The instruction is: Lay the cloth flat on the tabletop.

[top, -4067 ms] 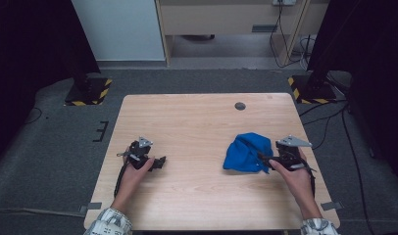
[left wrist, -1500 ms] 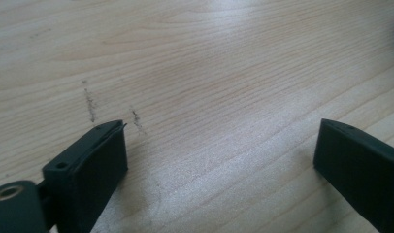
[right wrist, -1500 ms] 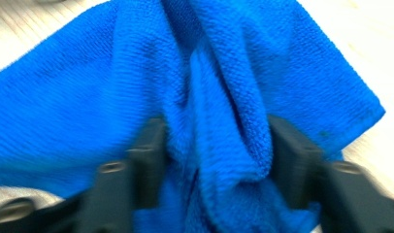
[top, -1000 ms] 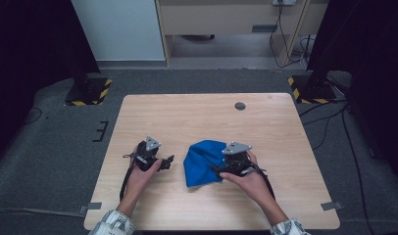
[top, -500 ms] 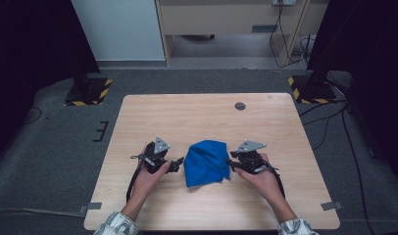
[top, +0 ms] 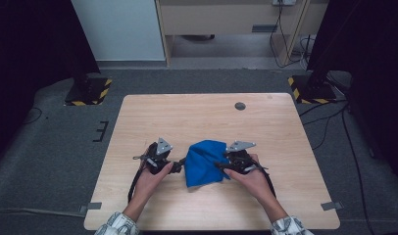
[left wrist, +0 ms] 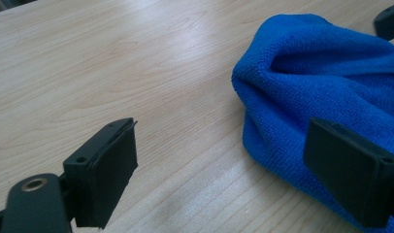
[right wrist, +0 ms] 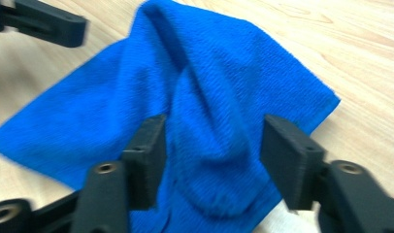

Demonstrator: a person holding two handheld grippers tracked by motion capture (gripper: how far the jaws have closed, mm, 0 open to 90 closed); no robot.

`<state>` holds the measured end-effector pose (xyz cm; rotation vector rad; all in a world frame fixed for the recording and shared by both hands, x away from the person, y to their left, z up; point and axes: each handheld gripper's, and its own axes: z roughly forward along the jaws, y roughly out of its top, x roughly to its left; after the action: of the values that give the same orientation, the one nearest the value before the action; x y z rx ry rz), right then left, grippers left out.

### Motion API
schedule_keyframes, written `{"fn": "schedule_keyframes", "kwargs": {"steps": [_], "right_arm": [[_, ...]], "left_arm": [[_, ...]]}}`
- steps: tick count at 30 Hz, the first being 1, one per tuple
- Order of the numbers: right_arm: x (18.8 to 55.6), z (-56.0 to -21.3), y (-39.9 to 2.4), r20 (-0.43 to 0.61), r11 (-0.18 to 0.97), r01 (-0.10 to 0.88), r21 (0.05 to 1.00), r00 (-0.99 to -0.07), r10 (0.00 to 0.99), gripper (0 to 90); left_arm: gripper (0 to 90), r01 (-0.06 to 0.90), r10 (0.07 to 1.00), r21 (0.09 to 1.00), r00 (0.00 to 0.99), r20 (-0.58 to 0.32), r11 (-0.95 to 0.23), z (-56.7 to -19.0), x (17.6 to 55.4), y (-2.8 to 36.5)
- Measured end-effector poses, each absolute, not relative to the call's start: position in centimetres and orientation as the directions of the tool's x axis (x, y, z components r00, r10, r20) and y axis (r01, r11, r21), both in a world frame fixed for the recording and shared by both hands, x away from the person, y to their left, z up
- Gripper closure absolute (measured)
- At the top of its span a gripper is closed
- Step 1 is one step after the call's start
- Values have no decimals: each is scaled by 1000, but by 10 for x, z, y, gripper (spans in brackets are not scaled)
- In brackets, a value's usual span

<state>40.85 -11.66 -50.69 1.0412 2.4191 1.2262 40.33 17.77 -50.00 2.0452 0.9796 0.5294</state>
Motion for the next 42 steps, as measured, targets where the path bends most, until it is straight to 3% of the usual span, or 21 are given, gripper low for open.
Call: {"fn": "schedule_keyframes", "kwargs": {"steps": [1,3,4,9,21,30,39,42], "right_arm": [[413,-509,-114,105,399,494,772,-719,688,603],[414,-510,-113,103,401,492,773,-721,685,657],[415,-511,-112,98,413,485,770,-731,676,757],[411,-500,-108,79,416,447,792,-751,656,848],[412,-463,-89,57,411,386,826,-783,619,838],[434,-486,-43,138,383,431,817,-792,595,845],[453,-526,-24,89,455,488,745,-749,657,844],[452,-526,-25,92,450,490,747,-746,660,780]], "left_arm": [[115,457,788,802,616,27,-384,-499,403,177],[116,456,786,803,617,26,-385,-499,403,177],[118,455,784,801,621,26,-388,-499,403,176],[121,456,777,797,629,26,-396,-498,404,175],[124,446,784,808,620,31,-384,-490,403,179],[172,489,826,795,562,29,-360,-495,408,192],[188,520,831,772,556,18,-364,-503,411,195],[188,520,831,773,557,16,-364,-504,412,195]]}}
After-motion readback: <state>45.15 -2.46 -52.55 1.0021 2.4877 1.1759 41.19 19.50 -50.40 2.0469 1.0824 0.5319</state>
